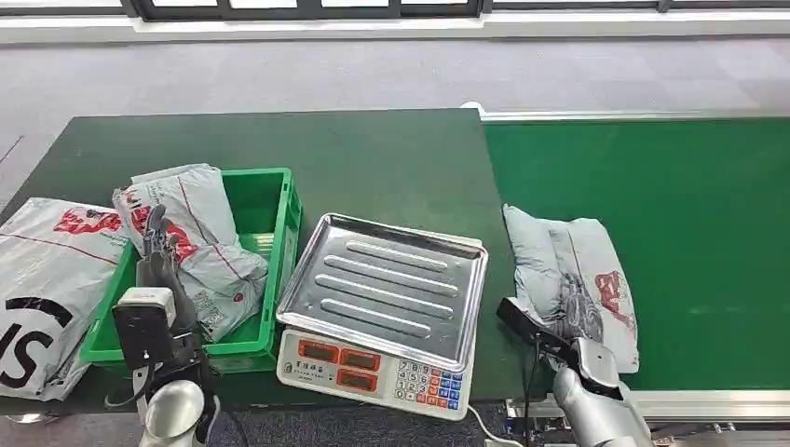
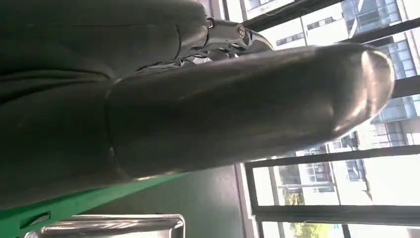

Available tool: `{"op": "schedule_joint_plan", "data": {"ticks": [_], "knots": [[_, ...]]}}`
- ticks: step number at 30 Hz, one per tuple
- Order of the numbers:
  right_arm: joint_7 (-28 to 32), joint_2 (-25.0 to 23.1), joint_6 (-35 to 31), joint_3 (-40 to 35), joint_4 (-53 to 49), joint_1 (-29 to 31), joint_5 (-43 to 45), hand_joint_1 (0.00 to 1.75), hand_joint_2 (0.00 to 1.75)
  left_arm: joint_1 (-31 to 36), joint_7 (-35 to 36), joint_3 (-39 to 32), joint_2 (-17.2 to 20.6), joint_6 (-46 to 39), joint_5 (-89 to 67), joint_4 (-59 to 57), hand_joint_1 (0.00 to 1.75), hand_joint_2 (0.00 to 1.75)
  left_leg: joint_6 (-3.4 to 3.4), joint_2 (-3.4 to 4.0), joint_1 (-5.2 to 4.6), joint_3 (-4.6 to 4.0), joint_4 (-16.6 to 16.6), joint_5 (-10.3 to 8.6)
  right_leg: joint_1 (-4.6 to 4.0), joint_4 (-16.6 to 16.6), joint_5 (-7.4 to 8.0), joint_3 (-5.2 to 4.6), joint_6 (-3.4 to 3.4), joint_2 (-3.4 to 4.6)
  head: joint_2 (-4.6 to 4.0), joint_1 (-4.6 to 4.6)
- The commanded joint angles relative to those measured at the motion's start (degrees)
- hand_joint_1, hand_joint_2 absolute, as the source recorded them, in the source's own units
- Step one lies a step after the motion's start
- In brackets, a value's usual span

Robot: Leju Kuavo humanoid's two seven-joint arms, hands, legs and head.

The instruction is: Moved the parcel from conveyor to table for the left to box.

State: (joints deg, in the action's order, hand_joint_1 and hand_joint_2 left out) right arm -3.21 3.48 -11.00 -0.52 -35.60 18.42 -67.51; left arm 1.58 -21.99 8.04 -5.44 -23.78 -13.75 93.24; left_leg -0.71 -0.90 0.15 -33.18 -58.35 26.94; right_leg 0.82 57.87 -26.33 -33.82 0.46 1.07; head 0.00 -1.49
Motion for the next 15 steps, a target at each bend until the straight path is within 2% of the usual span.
{"op": "schedule_joint_plan", "data": {"ticks": [1,2,3,4,15], "knots": [[5.1,-3.3,-2.9,2.2,6.9,1.8,3.0,0.0,1.75,-0.4,-0.5,0.5,1.2,-0.6,1.0,-1.8,0.0,0.0,-0.05,0.18,0.04,0.04,0.0,-0.01,-0.05,0.0,0.04,0.01,-0.05,0.08,0.0,0.0],[5.2,-3.2,-2.9,2.3,6.9,1.8,3.0,0.0,1.75,-0.4,-0.5,0.5,1.2,-0.6,1.0,-1.8,0.0,0.0,-0.07,0.24,0.06,0.04,0.1,-0.05,-0.09,-0.1,0.09,0.0,-0.09,0.07,0.0,0.0],[6.0,-3.2,-4.2,2.2,6.5,1.7,3.1,0.17,1.75,-0.5,-0.6,0.4,1.1,-0.8,1.0,-1.7,0.0,0.0,-0.07,0.26,0.06,0.05,0.1,-0.01,-0.09,-0.1,0.1,-0.01,-0.14,0.1,0.0,0.02],[6.3,-3.2,-5.4,2.2,6.1,1.7,3.1,1.75,1.75,-0.6,-0.6,0.3,1.0,-0.9,1.0,-1.6,0.0,0.0,-0.1,0.33,0.07,0.07,0.2,-0.04,-0.1,-0.2,0.13,-0.01,-0.19,0.11,0.0,0.0],[9.2,-2.8,-8.1,1.8,5.9,1.8,4.4,1.75,1.75,-0.8,-1.4,-0.6,0.5,-1.0,1.6,-1.5,0.0,0.0,-0.31,0.37,0.2,0.08,0.2,0.02,-0.22,-0.1,0.05,-0.06,-0.31,0.15,0.0,0.02]]}}
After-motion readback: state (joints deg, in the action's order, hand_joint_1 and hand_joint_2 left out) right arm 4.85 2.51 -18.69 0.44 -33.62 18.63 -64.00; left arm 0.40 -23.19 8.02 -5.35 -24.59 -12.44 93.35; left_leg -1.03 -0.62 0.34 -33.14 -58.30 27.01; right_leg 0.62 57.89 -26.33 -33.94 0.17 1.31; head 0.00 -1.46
